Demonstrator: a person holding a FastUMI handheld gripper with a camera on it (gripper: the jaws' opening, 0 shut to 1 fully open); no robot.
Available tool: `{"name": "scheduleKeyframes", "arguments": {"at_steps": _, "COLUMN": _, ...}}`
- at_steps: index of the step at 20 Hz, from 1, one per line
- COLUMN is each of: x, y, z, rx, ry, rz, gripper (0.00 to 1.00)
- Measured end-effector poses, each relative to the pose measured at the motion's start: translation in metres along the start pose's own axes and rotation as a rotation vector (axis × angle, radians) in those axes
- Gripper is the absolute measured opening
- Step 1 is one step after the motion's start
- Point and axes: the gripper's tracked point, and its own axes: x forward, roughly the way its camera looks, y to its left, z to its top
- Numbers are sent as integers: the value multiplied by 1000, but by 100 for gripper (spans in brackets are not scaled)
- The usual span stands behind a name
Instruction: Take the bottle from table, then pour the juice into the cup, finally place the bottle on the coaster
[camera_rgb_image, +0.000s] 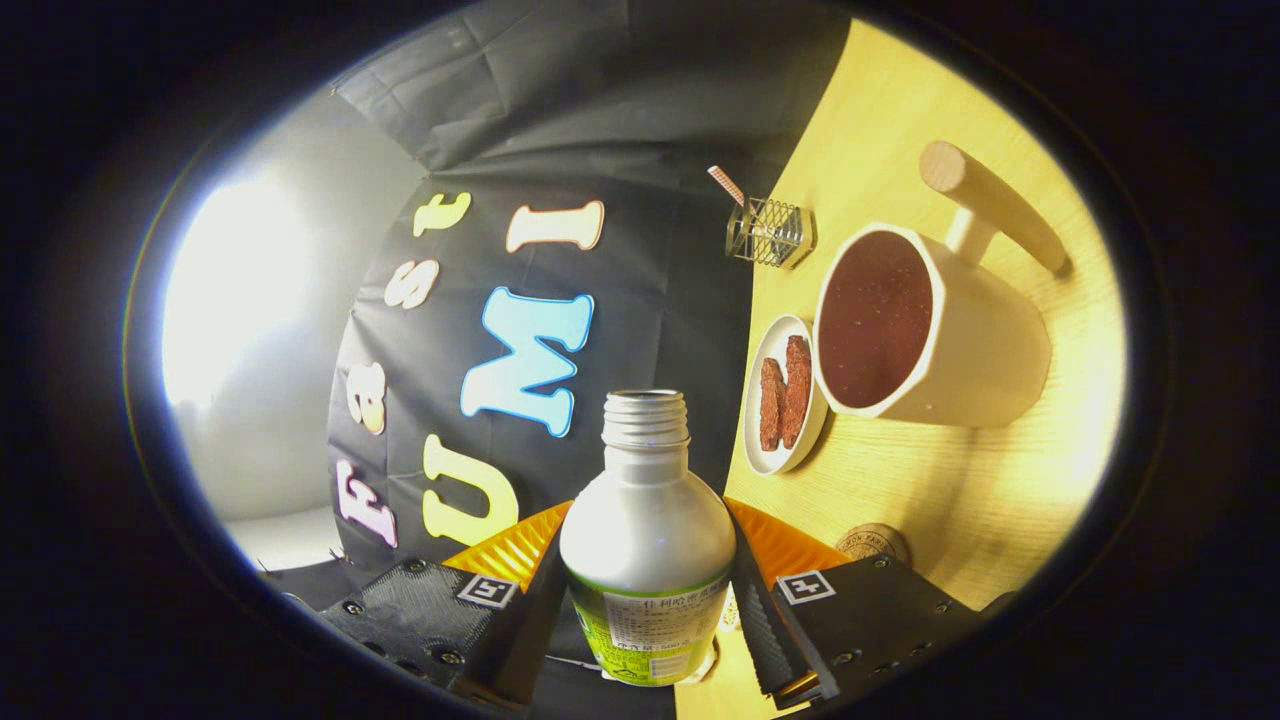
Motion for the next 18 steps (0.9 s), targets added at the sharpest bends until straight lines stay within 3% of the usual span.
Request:
{"name": "scheduleKeyframes", "arguments": {"at_steps": 9, "x": 3, "y": -6, "z": 6, "rx": 164, "ry": -38, "rz": 18, "gripper": 79}}
{"name": "scheduleKeyframes", "arguments": {"at_steps": 18, "x": 11, "y": -9, "z": 6, "rx": 246, "ry": -51, "rz": 28, "gripper": 79}}
